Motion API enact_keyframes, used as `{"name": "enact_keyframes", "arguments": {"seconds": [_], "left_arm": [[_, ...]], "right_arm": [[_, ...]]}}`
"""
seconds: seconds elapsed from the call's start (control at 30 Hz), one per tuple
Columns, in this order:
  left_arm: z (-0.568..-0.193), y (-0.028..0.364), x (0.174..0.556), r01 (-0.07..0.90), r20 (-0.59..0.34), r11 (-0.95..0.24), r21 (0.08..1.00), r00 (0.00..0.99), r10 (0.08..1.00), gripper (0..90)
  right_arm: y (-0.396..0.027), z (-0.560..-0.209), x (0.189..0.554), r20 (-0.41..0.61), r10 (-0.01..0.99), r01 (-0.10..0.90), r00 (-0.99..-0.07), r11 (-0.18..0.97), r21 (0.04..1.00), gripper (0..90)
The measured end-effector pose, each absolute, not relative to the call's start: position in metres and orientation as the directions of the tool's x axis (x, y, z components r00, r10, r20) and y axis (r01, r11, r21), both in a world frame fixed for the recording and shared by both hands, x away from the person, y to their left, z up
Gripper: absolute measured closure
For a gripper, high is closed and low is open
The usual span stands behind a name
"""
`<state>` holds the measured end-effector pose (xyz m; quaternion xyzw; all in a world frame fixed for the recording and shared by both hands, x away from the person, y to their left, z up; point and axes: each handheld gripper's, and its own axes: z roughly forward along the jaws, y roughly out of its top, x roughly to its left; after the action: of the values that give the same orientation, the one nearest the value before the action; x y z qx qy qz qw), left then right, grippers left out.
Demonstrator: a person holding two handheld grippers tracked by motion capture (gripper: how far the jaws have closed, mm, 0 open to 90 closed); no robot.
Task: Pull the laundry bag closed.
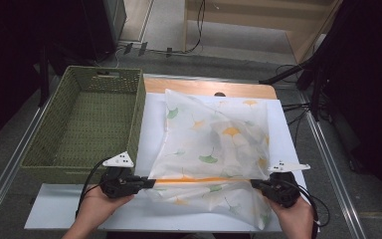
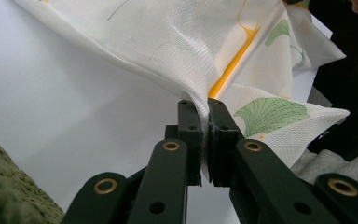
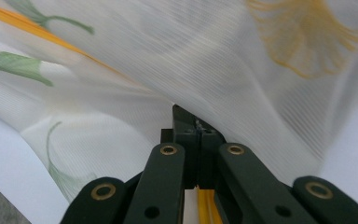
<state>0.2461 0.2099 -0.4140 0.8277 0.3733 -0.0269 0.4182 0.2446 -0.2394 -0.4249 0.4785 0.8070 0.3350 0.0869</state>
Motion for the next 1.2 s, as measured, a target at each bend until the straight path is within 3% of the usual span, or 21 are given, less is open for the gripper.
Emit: {"name": "enact_keyframes", "arguments": {"seconds": [0.53, 0.6, 0.93, 1.03, 1.07, 1.2], "left_arm": [[-0.417, 0.206, 0.249, 0.640, -0.356, -0.387, 0.664, 0.726, 0.589, 86.6], [-0.418, 0.205, 0.249, 0.641, -0.357, -0.387, 0.663, 0.725, 0.588, 86.6], [-0.429, 0.202, 0.241, 0.640, -0.366, -0.403, 0.654, 0.734, 0.572, 85.2], [-0.432, 0.202, 0.236, 0.629, -0.356, -0.419, 0.655, 0.746, 0.562, 75.0], [-0.430, 0.202, 0.234, 0.610, -0.339, -0.424, 0.669, 0.758, 0.557, 68.7], [-0.421, 0.206, 0.229, 0.547, -0.292, -0.384, 0.744, 0.782, 0.550, 52.5]], "right_arm": [[-0.287, -0.426, 0.232, 0.135, 0.911, 0.761, -0.389, 0.235, 0.605, 90.0], [-0.294, -0.428, 0.231, 0.167, 0.913, 0.770, -0.372, 0.203, 0.604, 90.0], [-0.299, -0.428, 0.233, 0.185, 0.897, 0.731, -0.400, 0.191, 0.655, 90.0], [-0.302, -0.428, 0.233, 0.225, 0.864, 0.702, -0.451, 0.187, 0.687, 87.2], [-0.304, -0.428, 0.233, 0.246, 0.850, 0.683, -0.466, 0.169, 0.710, 79.5], [-0.309, -0.423, 0.231, 0.269, 0.816, 0.597, -0.512, 0.113, 0.794, 62.8]]}}
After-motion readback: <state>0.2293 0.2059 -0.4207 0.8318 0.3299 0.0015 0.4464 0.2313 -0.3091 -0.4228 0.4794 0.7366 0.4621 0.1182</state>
